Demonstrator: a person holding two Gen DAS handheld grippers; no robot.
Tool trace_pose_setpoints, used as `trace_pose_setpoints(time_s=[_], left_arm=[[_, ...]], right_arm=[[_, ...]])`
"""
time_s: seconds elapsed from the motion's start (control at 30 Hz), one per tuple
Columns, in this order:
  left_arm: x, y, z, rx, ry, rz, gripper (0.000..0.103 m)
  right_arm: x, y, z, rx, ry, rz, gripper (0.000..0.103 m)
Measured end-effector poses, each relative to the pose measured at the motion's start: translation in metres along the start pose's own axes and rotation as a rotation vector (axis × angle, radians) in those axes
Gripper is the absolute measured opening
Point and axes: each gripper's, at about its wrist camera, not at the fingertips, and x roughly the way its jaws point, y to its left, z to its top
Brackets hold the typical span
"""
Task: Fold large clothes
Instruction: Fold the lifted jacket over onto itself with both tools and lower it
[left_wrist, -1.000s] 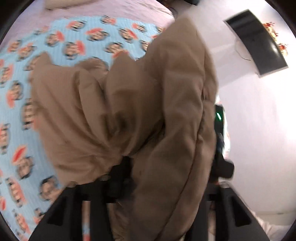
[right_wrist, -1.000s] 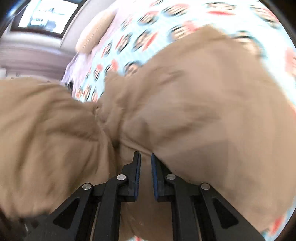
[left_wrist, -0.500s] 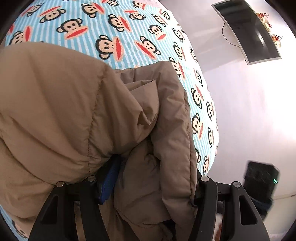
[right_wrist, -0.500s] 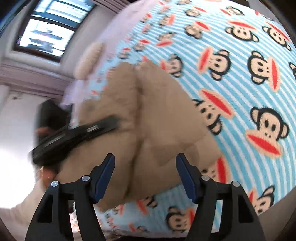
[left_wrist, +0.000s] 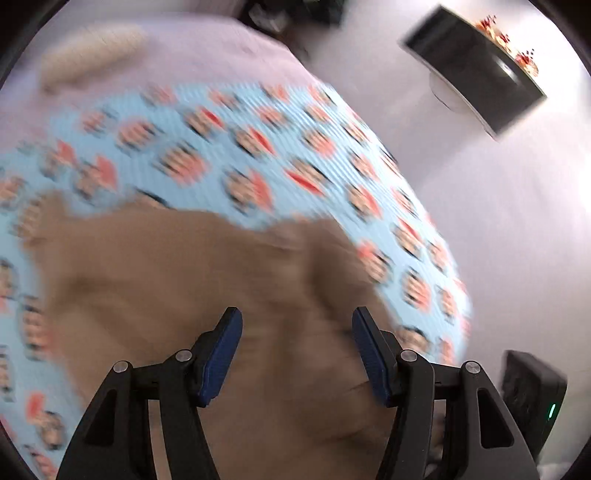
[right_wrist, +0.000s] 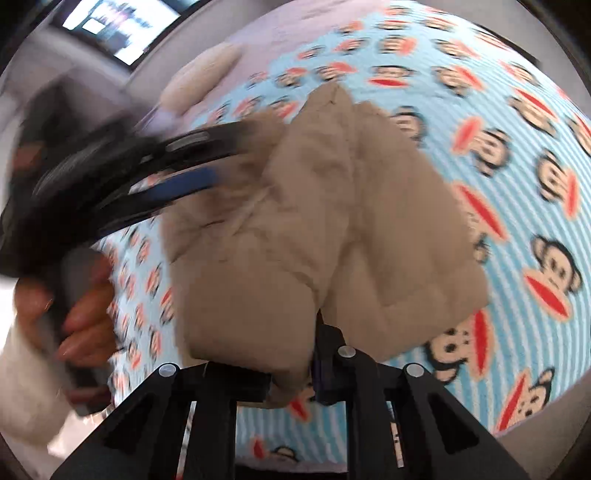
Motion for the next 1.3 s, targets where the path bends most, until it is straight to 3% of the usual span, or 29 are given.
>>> trace_pose_setpoints(time_s=[0.1, 0.2, 0.3, 0.4, 0.53, 0.77, 0.93, 1.03, 1.17, 1.3], left_arm=[[-0.018, 0.039, -0.004, -0.05, -0.064, 0.157, 0.062], [-0.007, 0.082, -0.013, -0.104, -0.04, 0.266, 0.062], [0.02, 0.085, -0.01, -0.102, -0.032, 0.284, 0.062], [0.05, 0.059, -0.002, -0.023, -0.027, 0.311, 0.062], [0.087, 0.025, 0.01, 0.04, -0.024, 0.317, 0.062], [0.112, 0.003, 0.016, 0.071, 0.004, 0.351, 0.062], [0.113, 0.007, 0.015, 0.06, 0.01, 0.351, 0.062], [0.113, 0.007, 0.016, 0.065, 0.011, 0.359, 0.063], [0.112, 0.007, 0.015, 0.06, 0.015, 0.367, 0.063], [0.11, 0.007, 0.015, 0.056, 0.016, 0.383, 0.064]], right_arm=[[-0.011, -0.026, -0.005, 0.081, -0.02, -0.004, 0.014], [-0.02, -0.046, -0.015, 0.144, -0.017, 0.024, 0.014], [-0.014, -0.058, -0.017, 0.18, -0.015, 0.031, 0.014], [-0.01, -0.075, -0.024, 0.214, -0.011, -0.021, 0.014], [-0.002, -0.106, -0.024, 0.299, -0.017, -0.023, 0.014], [-0.014, -0.144, -0.028, 0.4, 0.023, -0.005, 0.029], [-0.074, -0.145, -0.013, 0.332, -0.102, -0.143, 0.029], [-0.095, -0.135, 0.009, 0.263, -0.166, -0.167, 0.029], [-0.08, -0.104, 0.041, 0.093, -0.13, -0.104, 0.029], [-0.044, -0.075, 0.047, -0.004, -0.041, -0.076, 0.029]])
